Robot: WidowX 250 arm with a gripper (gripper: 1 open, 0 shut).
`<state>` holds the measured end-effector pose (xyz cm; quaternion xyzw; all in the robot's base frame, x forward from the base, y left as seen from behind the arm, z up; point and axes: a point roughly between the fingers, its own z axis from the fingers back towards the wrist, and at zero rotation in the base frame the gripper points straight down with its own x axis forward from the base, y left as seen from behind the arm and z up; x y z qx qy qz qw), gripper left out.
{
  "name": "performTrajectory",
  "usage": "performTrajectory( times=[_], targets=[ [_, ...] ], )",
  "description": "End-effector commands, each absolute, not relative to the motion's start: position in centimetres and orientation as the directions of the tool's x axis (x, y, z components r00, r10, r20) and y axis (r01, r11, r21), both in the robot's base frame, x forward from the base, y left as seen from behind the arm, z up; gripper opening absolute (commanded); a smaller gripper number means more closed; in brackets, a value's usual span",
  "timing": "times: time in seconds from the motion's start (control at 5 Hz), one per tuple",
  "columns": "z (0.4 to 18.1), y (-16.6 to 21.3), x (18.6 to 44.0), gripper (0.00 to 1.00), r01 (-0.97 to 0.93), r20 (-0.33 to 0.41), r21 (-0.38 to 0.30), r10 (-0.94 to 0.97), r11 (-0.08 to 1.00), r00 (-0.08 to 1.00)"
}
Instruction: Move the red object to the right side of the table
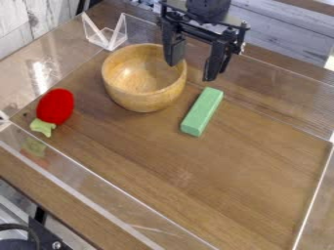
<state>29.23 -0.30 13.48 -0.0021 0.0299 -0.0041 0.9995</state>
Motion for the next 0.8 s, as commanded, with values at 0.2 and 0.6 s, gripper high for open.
performTrajectory(
  times=[0.2,0.6],
  targets=[
    [13.4,2.5,26.2,1.00,0.149,-0.068,-0.014,-0.150,0.989,0.986],
    [12.2,10.7,21.3,1.00,0.209,-0.037,0.020,-0.209,0.978,0.977]
  ],
)
